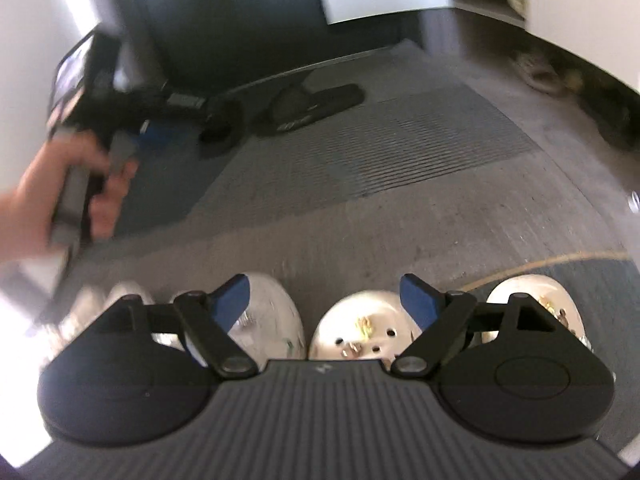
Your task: Organize scattered shoes
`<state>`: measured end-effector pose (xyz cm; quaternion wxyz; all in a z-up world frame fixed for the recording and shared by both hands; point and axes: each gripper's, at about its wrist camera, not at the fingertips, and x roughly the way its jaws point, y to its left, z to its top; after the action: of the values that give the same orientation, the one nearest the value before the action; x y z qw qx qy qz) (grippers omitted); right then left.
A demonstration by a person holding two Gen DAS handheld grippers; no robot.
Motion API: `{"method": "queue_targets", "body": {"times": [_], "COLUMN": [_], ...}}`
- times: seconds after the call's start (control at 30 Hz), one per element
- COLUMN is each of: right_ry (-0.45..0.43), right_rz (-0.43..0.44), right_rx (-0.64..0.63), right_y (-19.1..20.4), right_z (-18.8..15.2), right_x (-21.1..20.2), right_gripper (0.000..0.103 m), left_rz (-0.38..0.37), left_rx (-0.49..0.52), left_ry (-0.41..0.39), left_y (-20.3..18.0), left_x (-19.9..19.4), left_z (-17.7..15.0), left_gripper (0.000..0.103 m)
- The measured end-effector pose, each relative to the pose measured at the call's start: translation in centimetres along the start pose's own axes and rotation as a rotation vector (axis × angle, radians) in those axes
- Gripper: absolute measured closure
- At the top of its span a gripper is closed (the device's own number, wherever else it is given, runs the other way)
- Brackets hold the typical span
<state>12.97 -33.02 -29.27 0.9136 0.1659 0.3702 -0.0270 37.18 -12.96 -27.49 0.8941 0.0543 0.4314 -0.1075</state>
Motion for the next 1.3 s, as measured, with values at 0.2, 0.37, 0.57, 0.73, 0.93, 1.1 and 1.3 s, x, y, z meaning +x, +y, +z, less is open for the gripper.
{"method": "queue_targets", "body": {"times": [0.2,0.37,0.57,0.73,0.93,1.1,1.3], "right_ry": [0.044,0.087,0.1,0.087,0.081,0.09,0.1], "right_rz": [-0.006,0.019,0.035,0.021,-0.005,-0.021,-0.062], "right_rx": [-0.013,-0.065,-0.097,-0.076,-0.044,-0.004,0.006], "right_y": [-0.4,-1.5,-3.6,-6.3,-8.0,-8.6,-8.7], "right_z": [5.8,10.2,14.8,19.0,21.3,23.2,25.7], "right_x": [-5.3,-10.4,-15.6,-18.1,-17.2,-15.3,-9.6], "right_gripper": [0.019,0.019,0.019,0.019,0.019,0.019,0.019], "left_rz": [0.091,0.176,0.29,0.325,0.341,0.357,0.322], "left_rx": [-0.029,-0.111,-0.201,-0.25,-0.295,-0.255,-0.264], "left_ry": [0.088,0.124,0.151,0.166,0.166,0.202,0.301], "left_y": [-4.7,-8.6,-13.3,-15.7,-17.0,-17.2,-15.1], "left_x": [-7.5,-13.5,-17.6,-17.9,-15.0,-11.2,-2.3], "left_z": [2.5,6.7,12.9,17.3,20.9,22.4,25.9], "left_gripper": [0.012,0.012,0.012,0.012,0.012,0.012,0.012]}}
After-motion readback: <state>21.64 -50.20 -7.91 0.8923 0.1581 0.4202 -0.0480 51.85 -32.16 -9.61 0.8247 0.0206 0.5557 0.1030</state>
